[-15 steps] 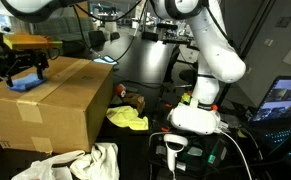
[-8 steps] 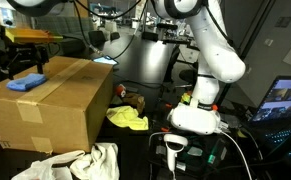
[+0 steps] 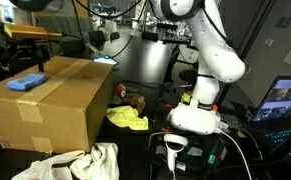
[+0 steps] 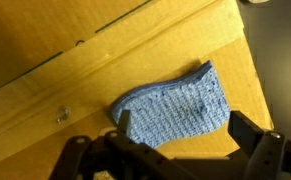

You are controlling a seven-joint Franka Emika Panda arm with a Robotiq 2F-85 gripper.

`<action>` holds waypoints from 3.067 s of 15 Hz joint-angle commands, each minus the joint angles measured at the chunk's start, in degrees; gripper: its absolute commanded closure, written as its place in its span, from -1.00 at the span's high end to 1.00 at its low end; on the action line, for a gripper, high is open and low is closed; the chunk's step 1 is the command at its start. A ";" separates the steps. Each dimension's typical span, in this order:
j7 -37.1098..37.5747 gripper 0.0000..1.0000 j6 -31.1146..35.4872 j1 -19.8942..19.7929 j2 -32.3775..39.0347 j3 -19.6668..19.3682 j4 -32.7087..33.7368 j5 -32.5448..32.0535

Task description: Take all the object from the box and put them on the table and put the objects from the table to the top of the box

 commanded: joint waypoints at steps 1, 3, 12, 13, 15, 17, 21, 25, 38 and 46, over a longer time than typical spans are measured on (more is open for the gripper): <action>4.35 1.00 -2.54 -1.07 4.31 0.59 7.39 6.28; 8.96 1.00 -2.26 -1.35 5.62 0.11 9.26 8.89; 32.56 1.00 -5.30 -0.26 6.49 -2.00 11.26 7.99; 33.89 1.00 -5.46 -0.14 5.64 -2.04 10.37 8.01; 36.40 1.00 -6.81 0.04 4.96 -1.82 10.33 7.97; 38.82 1.00 -8.11 0.54 4.88 -1.82 10.87 7.68; 42.59 1.00 -9.61 0.99 5.99 -1.86 12.41 7.67; 47.05 1.00 -8.63 0.74 7.33 -2.08 12.80 8.07; 56.47 1.00 -8.69 -0.40 9.03 -3.29 12.79 7.94; 57.24 0.24 -9.30 -0.50 8.78 -3.32 12.26 7.83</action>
